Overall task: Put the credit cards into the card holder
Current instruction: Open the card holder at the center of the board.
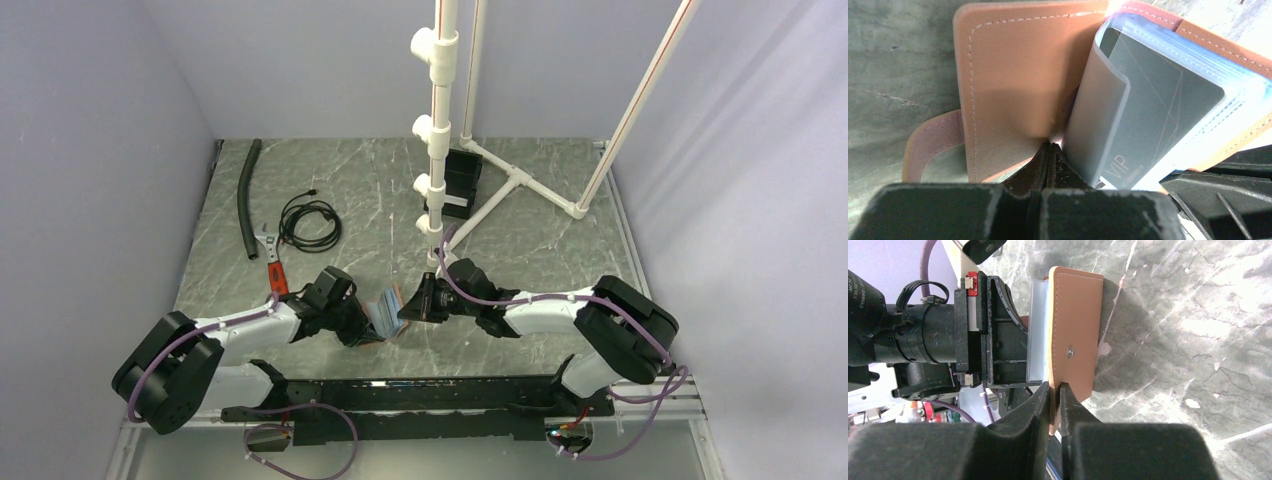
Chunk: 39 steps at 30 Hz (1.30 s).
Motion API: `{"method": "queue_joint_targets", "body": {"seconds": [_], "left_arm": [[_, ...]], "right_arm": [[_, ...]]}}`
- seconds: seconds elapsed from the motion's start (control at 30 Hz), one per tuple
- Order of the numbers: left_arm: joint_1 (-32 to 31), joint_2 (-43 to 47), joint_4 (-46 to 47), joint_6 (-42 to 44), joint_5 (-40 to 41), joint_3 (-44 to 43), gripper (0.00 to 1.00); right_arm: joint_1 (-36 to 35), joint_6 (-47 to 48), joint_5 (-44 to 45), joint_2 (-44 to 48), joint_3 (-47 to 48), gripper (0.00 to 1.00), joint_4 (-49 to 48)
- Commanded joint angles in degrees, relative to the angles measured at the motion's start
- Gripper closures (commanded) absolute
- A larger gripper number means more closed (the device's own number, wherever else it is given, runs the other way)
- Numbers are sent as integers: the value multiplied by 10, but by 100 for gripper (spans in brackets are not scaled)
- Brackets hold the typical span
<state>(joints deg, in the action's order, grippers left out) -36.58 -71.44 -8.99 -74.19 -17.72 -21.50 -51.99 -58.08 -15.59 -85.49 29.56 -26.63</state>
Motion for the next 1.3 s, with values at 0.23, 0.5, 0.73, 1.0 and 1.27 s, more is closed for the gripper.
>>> {"method": "queue_joint_targets", "body": {"seconds": [0.23,0.5,0.73,1.0,1.27], "left_arm": [[-5,12,-100,29,88,19,89],[-5,70,-165,55,102,-18,63],[-2,217,-294,63,154,-55,39],[1,305,-387,64,176,-99,32],[2,275,-356,100,155,-137,30]], "right_arm": [[-11,63,56,36,26,100,72],[-38,117,130,74,68,100,206],[-82,137,209,62,133,100,306],[-145,149,263,-15,240,100,375],[-121,126,193,-14,212,100,317]]}}
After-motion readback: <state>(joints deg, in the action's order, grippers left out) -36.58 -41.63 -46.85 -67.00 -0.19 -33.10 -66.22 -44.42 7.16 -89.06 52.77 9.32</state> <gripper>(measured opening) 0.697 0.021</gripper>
